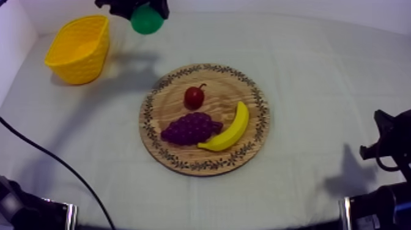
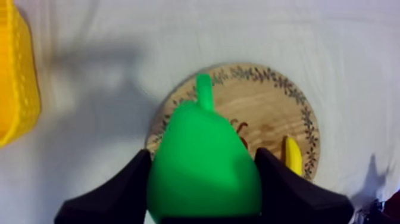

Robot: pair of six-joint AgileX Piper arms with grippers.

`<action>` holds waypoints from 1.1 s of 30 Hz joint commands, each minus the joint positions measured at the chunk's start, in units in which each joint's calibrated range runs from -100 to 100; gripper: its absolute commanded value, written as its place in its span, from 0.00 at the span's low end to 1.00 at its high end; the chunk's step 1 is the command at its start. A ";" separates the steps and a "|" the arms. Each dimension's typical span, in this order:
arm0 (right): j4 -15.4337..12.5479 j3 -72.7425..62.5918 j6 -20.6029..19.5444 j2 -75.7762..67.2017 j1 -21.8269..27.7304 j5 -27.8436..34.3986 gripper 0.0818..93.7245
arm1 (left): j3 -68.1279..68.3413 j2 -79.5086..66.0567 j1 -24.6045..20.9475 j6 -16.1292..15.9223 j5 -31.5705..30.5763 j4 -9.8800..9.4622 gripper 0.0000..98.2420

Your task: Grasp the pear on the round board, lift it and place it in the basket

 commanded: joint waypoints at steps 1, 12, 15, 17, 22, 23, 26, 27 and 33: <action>0.00 -0.02 0.01 0.00 0.00 0.11 0.00 | -0.84 0.37 -1.57 -0.38 0.00 0.13 0.42; 0.00 -0.02 0.01 0.00 0.00 0.11 0.00 | -6.25 2.66 -10.69 -2.99 0.08 -0.29 0.42; 0.00 -0.02 0.01 0.00 0.00 0.11 0.00 | -7.71 3.08 -13.15 -3.64 0.09 -0.31 0.42; 0.00 -0.02 0.01 0.00 0.00 0.11 0.00 | -8.65 3.20 -14.70 -4.05 0.11 -0.34 0.42; 0.00 -0.02 0.01 0.00 0.00 0.11 0.00 | -10.86 3.06 -18.06 -4.95 0.16 -0.41 0.41; 0.00 -0.02 0.01 0.00 0.00 0.11 0.00 | -11.28 3.03 -18.67 -5.09 0.16 -0.45 0.41; 0.00 -0.02 0.01 0.00 0.00 0.11 0.00 | -12.49 3.06 -20.41 -5.50 0.17 -0.65 0.41; 0.00 -0.02 0.01 0.00 0.00 0.11 0.00 | -12.79 3.14 -20.95 -5.62 0.17 -0.71 0.40; 0.00 -0.02 0.01 0.00 0.00 0.11 0.00 | -14.02 4.09 -23.62 -6.17 0.17 -1.09 0.40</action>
